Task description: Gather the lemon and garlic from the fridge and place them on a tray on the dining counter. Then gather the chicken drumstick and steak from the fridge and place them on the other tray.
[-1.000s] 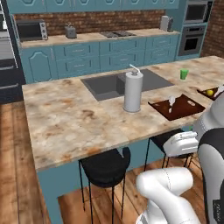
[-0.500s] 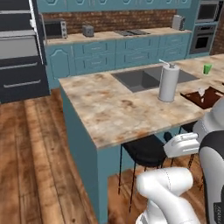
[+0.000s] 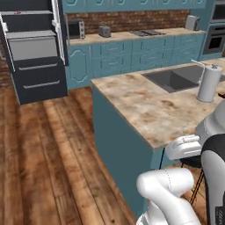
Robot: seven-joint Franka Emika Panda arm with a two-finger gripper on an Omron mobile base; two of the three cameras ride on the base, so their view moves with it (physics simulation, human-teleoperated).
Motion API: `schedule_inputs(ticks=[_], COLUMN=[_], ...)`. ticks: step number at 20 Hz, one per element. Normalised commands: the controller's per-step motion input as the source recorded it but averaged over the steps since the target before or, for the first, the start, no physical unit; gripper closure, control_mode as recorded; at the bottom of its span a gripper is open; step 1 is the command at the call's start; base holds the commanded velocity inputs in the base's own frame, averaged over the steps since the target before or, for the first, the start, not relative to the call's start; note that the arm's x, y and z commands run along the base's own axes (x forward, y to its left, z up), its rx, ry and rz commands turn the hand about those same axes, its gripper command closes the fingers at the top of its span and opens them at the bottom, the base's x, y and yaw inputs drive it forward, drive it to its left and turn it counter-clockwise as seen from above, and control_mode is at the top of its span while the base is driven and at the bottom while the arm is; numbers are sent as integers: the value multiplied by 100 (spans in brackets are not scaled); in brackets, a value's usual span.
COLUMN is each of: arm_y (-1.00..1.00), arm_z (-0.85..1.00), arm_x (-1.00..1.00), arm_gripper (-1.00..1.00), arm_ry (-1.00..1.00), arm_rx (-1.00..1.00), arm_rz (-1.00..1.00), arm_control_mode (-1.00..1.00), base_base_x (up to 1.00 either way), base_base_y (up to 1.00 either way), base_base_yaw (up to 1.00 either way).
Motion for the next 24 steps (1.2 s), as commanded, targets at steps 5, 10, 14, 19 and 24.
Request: schedule_inputs(ticks=[5,10,14,19,24], arm_y=[0,0,0,0,0], arm_z=[0,0,0,0,0], arm_x=[0,0,0,0,0], arm_gripper=[-100,-100,-100,-100,-100], arm_ry=[0,0,0,0,0], arm_rx=[0,0,0,0,0], arm_rz=[0,0,0,0,0], arm_control_mode=[100,100,100,100,100], base_base_x=[100,100,96,24,99], base_base_y=[75,85,94,100,67], base_base_yaw=[-7,-5,0,4,8])
